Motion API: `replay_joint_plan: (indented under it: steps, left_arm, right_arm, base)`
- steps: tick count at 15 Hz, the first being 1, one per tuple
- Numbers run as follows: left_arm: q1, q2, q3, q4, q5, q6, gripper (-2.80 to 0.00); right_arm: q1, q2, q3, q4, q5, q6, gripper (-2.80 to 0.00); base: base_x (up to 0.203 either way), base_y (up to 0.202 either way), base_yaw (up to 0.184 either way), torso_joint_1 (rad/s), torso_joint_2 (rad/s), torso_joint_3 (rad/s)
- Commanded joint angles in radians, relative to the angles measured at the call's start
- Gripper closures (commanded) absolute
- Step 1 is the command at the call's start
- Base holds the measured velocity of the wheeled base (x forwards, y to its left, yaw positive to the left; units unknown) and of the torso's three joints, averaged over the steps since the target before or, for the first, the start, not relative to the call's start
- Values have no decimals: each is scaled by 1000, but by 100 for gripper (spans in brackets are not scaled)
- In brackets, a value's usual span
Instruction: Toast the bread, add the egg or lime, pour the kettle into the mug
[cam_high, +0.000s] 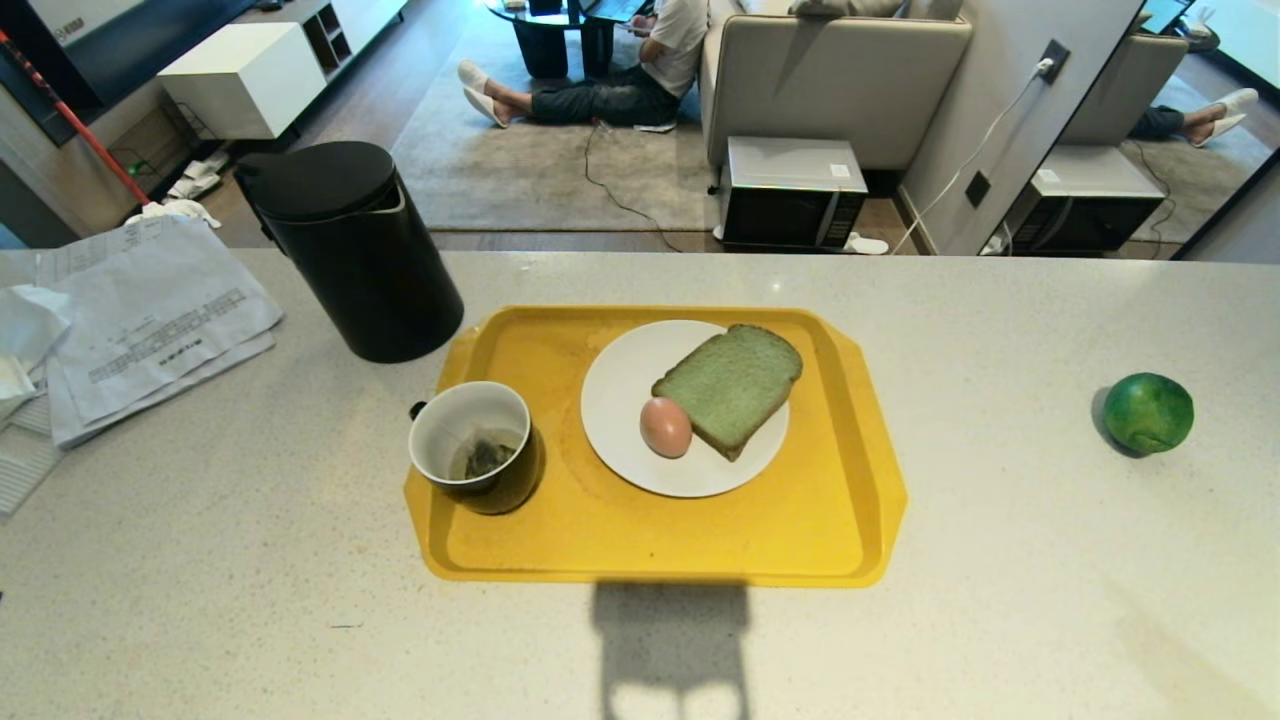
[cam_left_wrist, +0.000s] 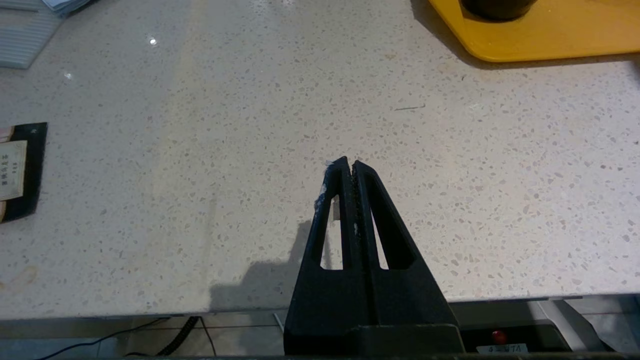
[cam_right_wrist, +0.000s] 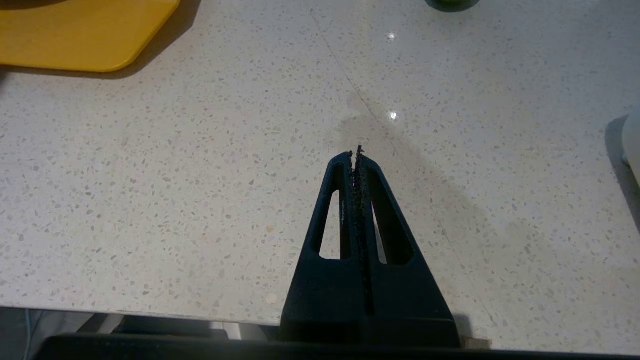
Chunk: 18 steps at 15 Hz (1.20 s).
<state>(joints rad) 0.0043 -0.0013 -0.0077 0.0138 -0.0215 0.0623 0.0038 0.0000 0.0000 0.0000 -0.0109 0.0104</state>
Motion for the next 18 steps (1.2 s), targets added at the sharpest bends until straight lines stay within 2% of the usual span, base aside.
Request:
replay_joint_plan:
  steps: [1,5,18]
  left_arm:
    - [0,0,0,0,0,1,0]
    - [0,0,0,0,0,-1,0]
    - [0,0,0,0,-2,1,0]
  right_arm:
    - [1,0,2,0,0,0,0]
    - [1,0,2,0,0,0,0]
    - [1,0,2,0,2,-1,0]
  base:
    - [0,0,0,-178,323,140]
    - [0,0,0,-106,202,93]
    - [0,0,0,-1,2,1]
